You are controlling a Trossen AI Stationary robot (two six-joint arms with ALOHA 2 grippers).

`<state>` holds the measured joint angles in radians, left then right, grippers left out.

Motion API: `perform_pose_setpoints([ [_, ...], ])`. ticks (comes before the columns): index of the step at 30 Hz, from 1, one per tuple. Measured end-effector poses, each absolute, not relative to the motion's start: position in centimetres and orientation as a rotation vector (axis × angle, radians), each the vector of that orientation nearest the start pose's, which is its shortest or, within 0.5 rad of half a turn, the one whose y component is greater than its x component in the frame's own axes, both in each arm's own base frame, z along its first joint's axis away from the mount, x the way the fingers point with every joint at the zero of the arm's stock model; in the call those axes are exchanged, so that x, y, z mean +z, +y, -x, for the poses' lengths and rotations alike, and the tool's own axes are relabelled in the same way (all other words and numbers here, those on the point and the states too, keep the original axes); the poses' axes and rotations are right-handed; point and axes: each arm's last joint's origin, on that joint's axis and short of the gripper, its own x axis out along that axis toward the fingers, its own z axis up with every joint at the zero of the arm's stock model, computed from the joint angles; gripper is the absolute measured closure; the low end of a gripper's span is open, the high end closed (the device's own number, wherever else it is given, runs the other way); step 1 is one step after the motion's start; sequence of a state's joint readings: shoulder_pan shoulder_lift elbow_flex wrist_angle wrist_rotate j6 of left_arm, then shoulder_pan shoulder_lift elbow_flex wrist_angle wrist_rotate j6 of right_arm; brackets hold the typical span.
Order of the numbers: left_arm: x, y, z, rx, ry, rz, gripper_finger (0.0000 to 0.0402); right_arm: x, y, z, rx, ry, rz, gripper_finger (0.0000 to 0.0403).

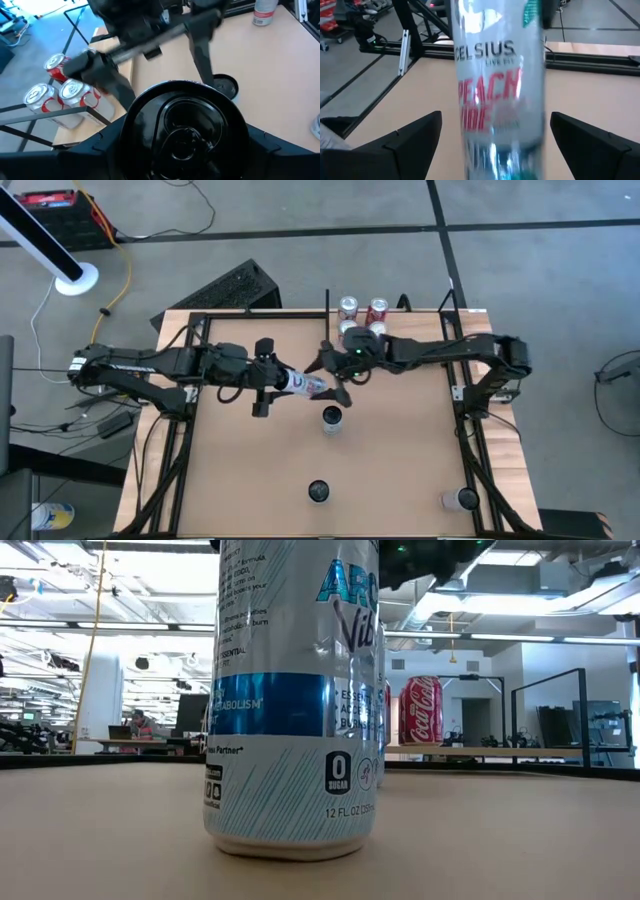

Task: Place canned beverage on shelf
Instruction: Put the left white-pink soda can on the shelf

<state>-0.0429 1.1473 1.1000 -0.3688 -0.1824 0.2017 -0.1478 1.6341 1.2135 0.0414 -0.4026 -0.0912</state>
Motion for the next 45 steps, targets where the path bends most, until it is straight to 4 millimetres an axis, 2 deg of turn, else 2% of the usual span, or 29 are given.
perform_pose_setpoints([
  [6,35.4,-0.5,-24.7,0.105,0.421,-0.27,0.0166,28.1,-4.5,-38.5,0.27,0.37,0.005,0.002],
  [8,35.4,-0.5,-24.7,0.104,0.421,-0.271,0.0166,27.8,-4.5,-38.7,0.263,0.381,0.003,0.0043],
  [13,35.4,-0.5,-24.7,0.106,0.421,-0.269,0.0166,27.8,-4.6,-38.4,0.224,0.425,0.049,0.0131],
  [15,35.5,-0.5,-24.8,0.111,0.415,-0.244,0.0151,28.1,-4.7,-37.8,0.207,0.45,0.058,0.0132],
  [19,35.8,-0.3,-24.7,0.194,0.379,-0.112,0.009,28.7,-4.8,-37.0,0.129,0.48,0.126,0.0132],
  [23,36.2,0.0,-24.8,0.318,0.321,0.03,0.0052,28.9,-4.9,-37.1,-0.048,0.491,0.253,0.0132],
  [33,36.0,1.4,-24.6,0.534,0.25,0.342,0.0044,29.3,-3.0,-37.9,-0.338,0.48,0.492,0.0132],
  [45,35.7,1.9,-24.5,0.552,0.263,0.381,0.0043,29.4,-2.7,-37.8,-0.436,0.502,0.561,0.0132],
])
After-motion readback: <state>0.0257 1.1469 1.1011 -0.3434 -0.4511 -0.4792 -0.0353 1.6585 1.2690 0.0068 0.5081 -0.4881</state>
